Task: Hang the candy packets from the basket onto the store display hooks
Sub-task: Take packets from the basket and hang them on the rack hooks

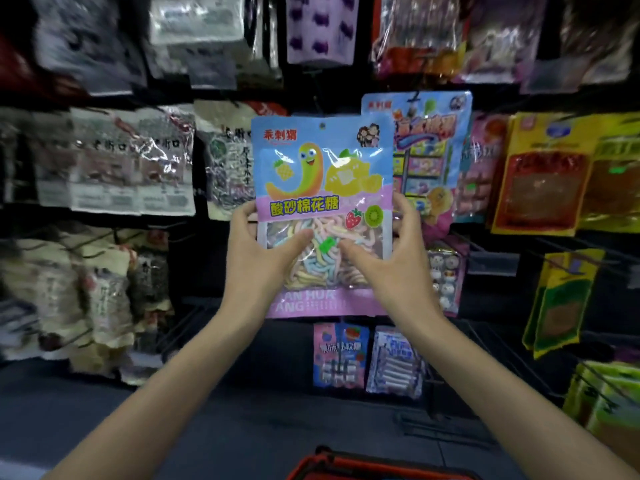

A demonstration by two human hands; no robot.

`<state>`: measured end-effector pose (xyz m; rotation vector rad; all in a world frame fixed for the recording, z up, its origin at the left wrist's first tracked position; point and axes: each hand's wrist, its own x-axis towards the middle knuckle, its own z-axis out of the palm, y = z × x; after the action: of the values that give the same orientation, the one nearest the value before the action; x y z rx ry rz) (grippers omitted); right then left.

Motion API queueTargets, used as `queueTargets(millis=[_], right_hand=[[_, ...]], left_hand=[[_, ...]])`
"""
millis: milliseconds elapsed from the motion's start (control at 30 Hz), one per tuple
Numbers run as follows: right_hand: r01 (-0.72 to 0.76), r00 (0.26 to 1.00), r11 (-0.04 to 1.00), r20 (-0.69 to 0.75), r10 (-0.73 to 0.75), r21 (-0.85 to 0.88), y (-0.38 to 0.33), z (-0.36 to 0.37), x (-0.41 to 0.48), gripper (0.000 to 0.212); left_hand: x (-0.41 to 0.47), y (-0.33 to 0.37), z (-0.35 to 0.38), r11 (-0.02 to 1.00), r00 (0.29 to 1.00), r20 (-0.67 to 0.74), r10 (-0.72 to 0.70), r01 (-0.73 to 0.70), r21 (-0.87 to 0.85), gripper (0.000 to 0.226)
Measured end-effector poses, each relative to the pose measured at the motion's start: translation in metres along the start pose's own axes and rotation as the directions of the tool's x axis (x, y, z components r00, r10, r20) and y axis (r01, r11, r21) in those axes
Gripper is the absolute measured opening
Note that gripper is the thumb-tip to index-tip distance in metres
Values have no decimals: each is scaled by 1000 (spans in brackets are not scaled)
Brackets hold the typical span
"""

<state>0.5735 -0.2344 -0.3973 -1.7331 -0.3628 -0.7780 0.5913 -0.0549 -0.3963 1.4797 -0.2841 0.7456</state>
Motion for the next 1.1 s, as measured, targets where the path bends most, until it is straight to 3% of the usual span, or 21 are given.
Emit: queueTargets(millis=[233,433,667,833,900,1033,1100], right_hand=[[78,996,990,-39,-83,-114,-25,31,56,107],[29,998,981,-50,-40,-193,-26,44,99,110],[-38,996,973,-89,18,-227,-4,54,122,101],[-72,994,961,-95,49,-266,5,55,126,101],[-104,992,959,-97,81,-263,6,56,126,101],[-82,992,969,-117,56,-232,10,58,122,88],[-77,991,975,-123,53,-207,7,57,119,94]], left_hand=[[61,18,-4,995,995,-37,91,-90,38,61],[111,16,0,984,997,13,72,-73,164,65],[137,4,8,962,991,121,-52,17,271,57],[144,-9,11,955,979,165,-119,67,289,39],[143,-11,11,949,979,159,-126,72,308,41],[143,-17,12,964,986,148,-73,32,264,67],[139,-16,13,969,991,127,-34,1,246,64]])
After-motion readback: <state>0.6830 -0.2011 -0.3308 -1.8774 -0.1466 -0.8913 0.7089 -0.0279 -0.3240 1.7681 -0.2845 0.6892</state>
